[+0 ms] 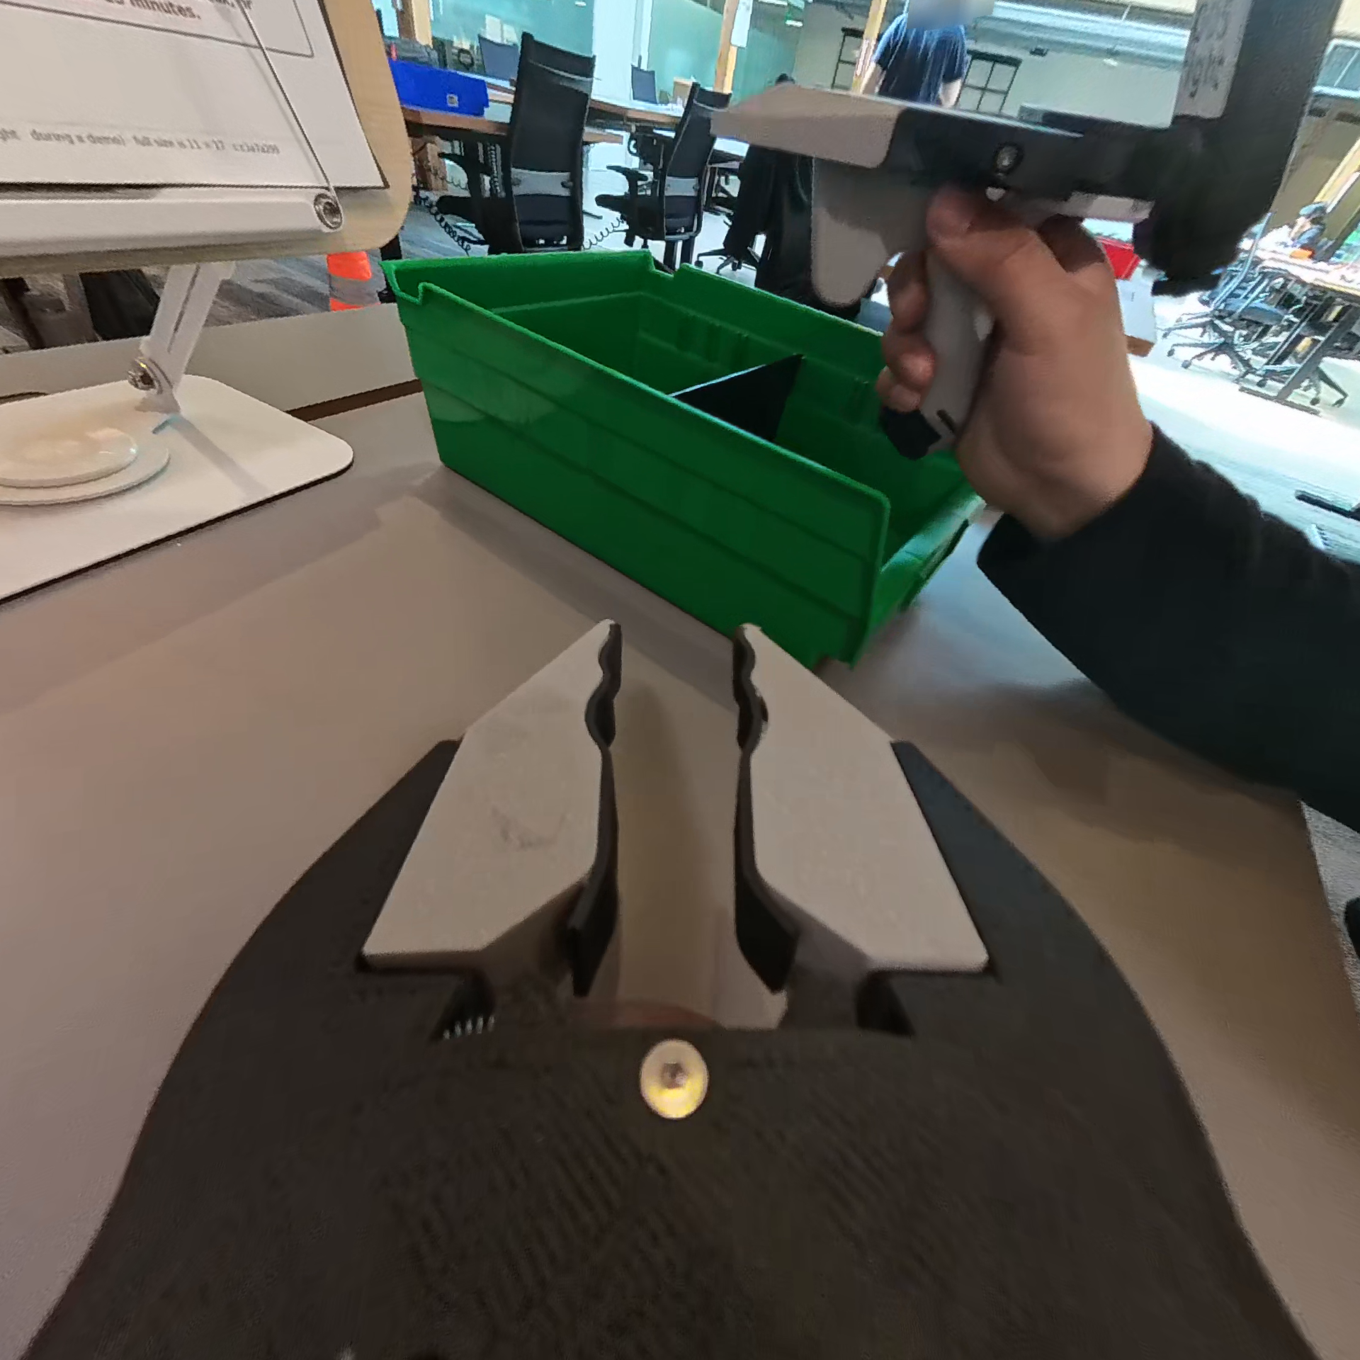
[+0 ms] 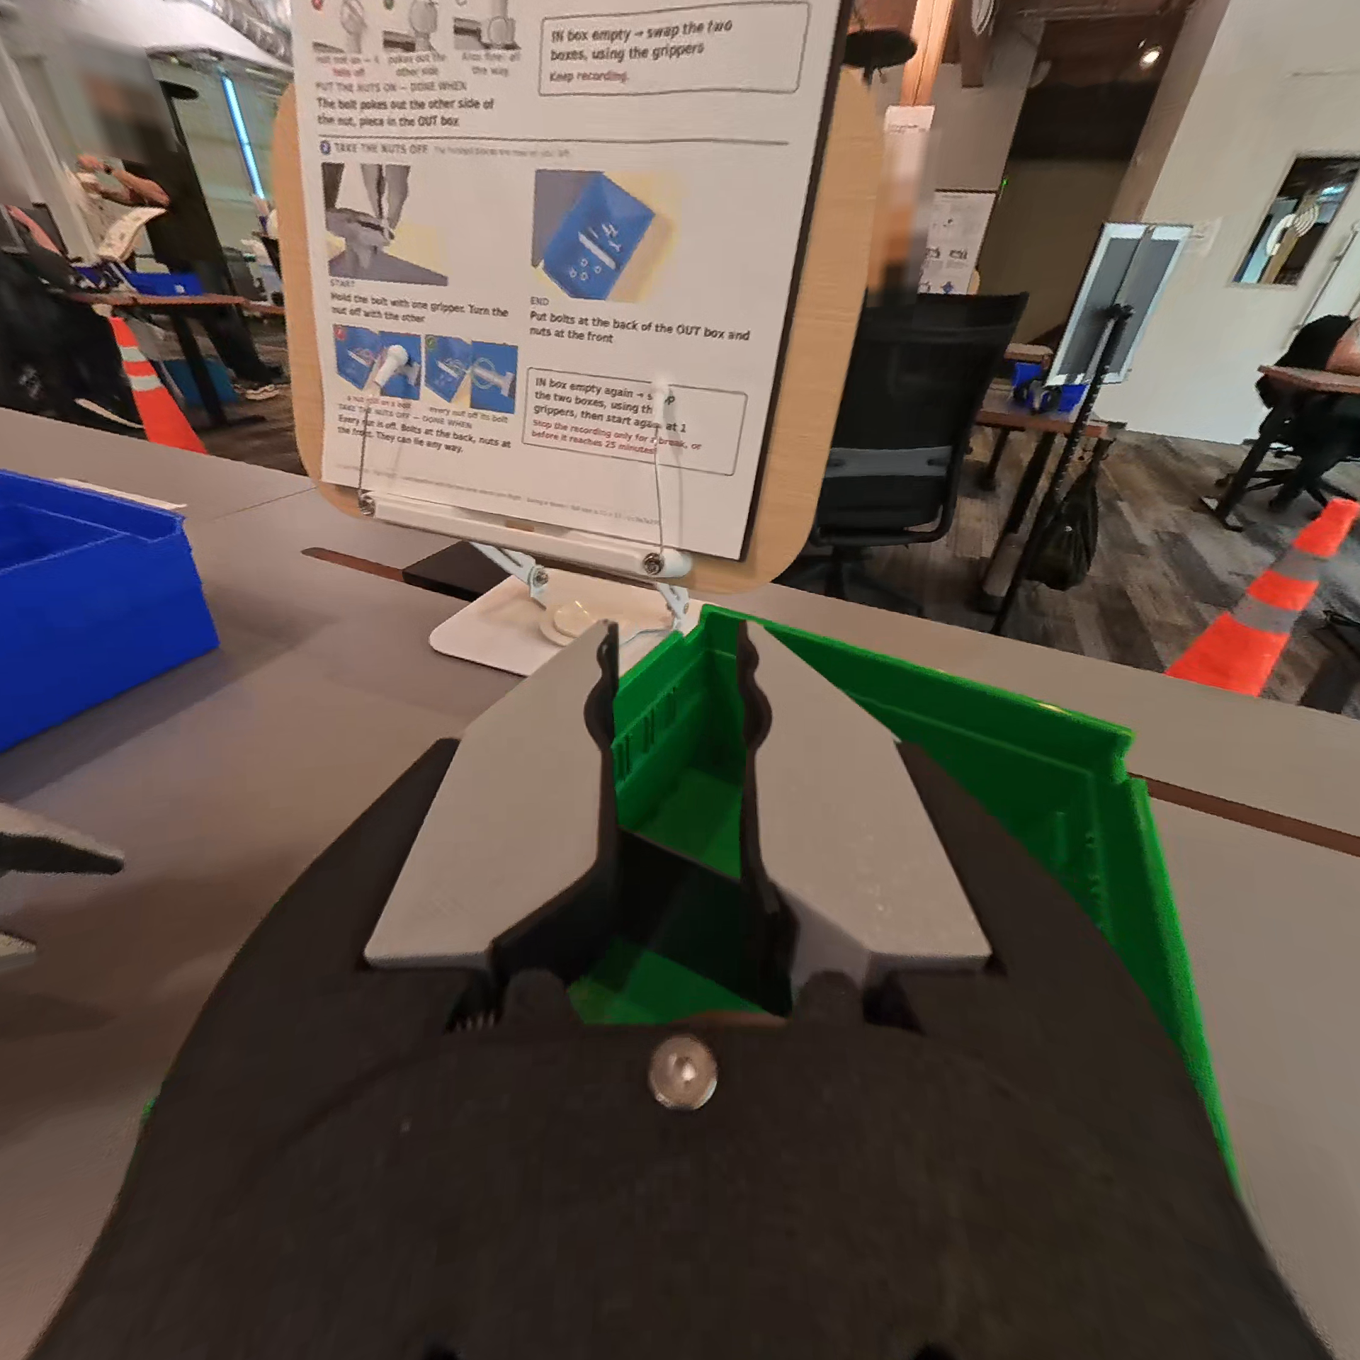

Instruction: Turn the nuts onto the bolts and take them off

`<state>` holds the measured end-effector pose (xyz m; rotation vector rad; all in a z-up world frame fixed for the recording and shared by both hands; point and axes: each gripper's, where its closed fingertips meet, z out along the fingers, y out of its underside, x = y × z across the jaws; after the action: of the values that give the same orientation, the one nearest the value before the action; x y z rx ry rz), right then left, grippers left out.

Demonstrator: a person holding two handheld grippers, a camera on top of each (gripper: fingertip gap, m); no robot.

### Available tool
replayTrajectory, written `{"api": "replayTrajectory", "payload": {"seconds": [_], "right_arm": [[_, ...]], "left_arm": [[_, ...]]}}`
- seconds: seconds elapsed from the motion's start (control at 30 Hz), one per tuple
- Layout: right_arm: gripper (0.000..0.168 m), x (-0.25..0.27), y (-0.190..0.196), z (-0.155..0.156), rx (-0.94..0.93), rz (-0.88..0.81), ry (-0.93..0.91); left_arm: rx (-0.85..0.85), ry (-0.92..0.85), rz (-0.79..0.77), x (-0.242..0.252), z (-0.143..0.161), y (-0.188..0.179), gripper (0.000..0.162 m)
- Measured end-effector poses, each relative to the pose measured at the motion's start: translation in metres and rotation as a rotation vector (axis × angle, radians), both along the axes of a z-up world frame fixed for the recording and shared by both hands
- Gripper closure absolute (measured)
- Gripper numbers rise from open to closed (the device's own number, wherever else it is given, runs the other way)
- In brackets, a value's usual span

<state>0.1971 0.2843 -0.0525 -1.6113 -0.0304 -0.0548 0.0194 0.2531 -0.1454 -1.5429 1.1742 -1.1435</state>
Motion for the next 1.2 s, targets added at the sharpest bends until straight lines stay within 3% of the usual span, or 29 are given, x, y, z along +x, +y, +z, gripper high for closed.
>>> {"api": "replayTrajectory", "payload": {"seconds": [0.23,0.37,0.6,0.9,1.07,1.2], "right_arm": [[0.14,-0.018,-0.004,-0.03,-0.062,0.072,-0.042],[0.139,-0.021,-0.005,-0.039,-0.104,0.091,-0.087],[0.139,-0.019,-0.012,-0.016,0.009,0.004,-0.148],[0.14,-0.031,-0.027,0.01,0.141,-0.02,-0.123],[0.139,-0.047,-0.029,0.009,0.142,0.059,-0.1],[0.139,-0.061,-0.028,0.002,0.11,0.108,-0.119]], "left_arm": [[0.02,0.042,0.013,-0.002,-0.013,0.0,0.135],[0.095,0.012,-0.019,-0.01,-0.002,-0.004,0.137],[0.01,0.003,-0.089,-0.01,0.012,-0.026,0.128],[-0.027,-0.079,-0.057,-0.028,0.036,-0.017,0.126],[0.013,-0.193,-0.051,-0.091,0.091,-0.038,0.136],[0.173,0.026,0.29,-0.183,0.104,0.029,0.136]]}}
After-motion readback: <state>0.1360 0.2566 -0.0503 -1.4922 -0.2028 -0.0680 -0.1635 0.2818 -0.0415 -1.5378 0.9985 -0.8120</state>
